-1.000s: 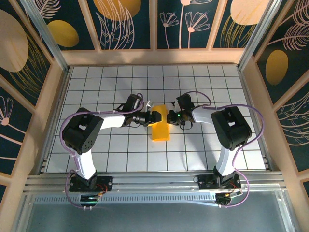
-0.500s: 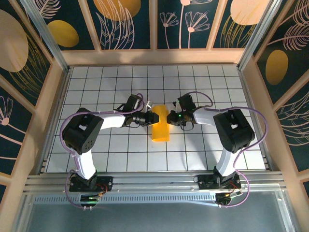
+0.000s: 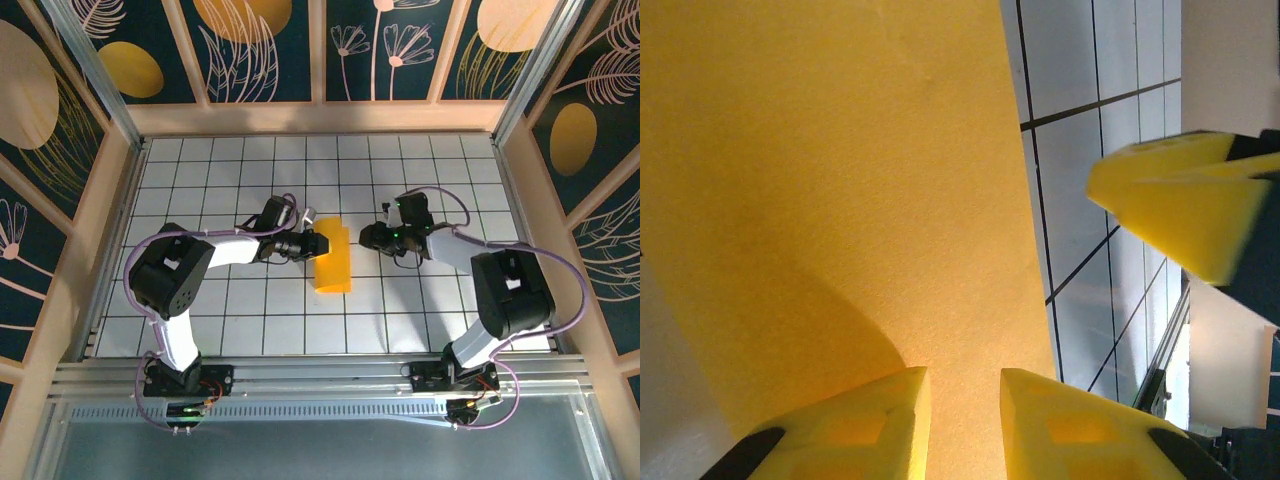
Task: Fold a paper plane with a square sheet of paper (fold left side to right side)
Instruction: First fold in half a square sheet of paper at the center of the table.
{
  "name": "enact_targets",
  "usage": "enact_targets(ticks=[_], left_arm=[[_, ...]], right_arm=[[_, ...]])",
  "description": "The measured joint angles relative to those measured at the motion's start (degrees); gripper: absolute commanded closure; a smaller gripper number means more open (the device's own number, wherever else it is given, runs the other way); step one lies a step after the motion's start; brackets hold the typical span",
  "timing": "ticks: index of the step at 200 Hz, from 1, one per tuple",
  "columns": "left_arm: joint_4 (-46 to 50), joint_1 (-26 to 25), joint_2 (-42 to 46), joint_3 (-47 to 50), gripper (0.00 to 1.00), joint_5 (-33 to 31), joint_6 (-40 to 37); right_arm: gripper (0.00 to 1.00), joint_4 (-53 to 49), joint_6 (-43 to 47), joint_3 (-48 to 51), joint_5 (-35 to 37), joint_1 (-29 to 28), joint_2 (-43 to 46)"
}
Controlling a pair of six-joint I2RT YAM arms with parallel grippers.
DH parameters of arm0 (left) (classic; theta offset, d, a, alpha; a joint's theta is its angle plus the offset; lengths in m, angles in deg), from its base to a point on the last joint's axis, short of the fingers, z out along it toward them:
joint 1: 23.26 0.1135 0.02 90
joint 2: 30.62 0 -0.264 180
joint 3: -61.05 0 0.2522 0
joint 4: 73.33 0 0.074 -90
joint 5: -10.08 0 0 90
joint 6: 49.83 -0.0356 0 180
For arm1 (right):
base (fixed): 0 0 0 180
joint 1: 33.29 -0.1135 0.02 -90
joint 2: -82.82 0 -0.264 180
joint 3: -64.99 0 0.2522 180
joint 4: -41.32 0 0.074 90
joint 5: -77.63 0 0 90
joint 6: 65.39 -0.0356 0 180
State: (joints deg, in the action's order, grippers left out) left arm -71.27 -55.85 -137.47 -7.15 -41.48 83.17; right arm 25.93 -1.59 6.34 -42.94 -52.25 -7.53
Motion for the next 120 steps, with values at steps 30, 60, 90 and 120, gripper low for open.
enact_targets(ticks=[30, 60, 90, 120], left_arm=[[0.00, 0.00, 0.00, 0.00, 0.77, 0.00, -0.15], [0.00, 0.00, 0.00, 0.00, 0.78, 0.02, -0.33], [0.00, 0.00, 0.02, 0.00, 0.78, 0.02, -0.35], [0.00, 0.00, 0.02, 0.00, 0.77, 0.02, -0.37]], right_arm=[[0.53, 5.84, -2.36, 1.95, -7.96, -0.42, -0.07], [0.54, 10.25, -3.43, 1.51, -12.04, -2.40, -4.04], [0.61, 11.41, -4.22, -0.24, -13.60, -4.13, -9.07], [0.72, 12.72, -4.81, -0.83, -14.47, -4.76, -10.23]])
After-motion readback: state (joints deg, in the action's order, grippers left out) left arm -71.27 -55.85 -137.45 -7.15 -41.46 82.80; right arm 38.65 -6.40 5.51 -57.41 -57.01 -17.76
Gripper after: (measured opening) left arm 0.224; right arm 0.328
